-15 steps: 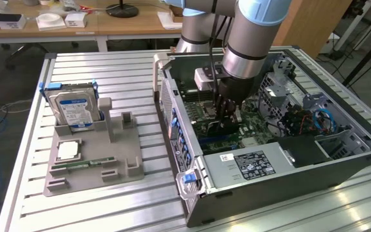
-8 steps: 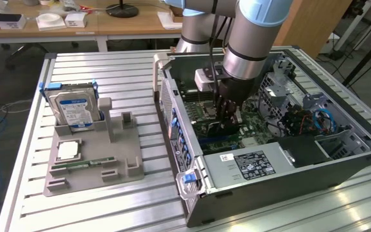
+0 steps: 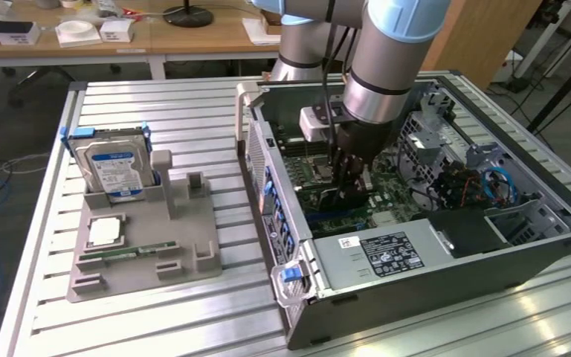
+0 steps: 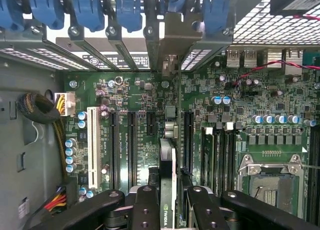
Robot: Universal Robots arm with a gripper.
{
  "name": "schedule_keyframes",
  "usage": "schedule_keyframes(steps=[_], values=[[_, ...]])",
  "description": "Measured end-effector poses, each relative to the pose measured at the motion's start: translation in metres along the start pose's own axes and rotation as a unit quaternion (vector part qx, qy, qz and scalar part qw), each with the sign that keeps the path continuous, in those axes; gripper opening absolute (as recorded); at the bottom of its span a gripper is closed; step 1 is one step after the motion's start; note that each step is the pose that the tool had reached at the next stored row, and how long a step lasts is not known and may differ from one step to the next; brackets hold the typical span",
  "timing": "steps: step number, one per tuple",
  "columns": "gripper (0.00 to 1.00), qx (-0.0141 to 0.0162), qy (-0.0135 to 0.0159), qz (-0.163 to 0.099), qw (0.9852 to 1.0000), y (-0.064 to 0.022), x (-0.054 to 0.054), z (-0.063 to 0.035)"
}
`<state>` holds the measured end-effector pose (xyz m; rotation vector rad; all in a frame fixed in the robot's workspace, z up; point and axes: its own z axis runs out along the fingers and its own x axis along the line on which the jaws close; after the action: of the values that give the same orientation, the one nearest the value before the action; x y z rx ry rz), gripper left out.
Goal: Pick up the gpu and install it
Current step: 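Insert the gpu into the slot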
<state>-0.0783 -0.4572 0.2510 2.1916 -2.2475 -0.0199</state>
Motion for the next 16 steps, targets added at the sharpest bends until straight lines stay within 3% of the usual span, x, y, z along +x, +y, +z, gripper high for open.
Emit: schedule_keyframes(steps=[16], values=[[0.26, 0.0003, 0.0, 0.0, 1.0, -0.0001, -0.0001, 0.003]])
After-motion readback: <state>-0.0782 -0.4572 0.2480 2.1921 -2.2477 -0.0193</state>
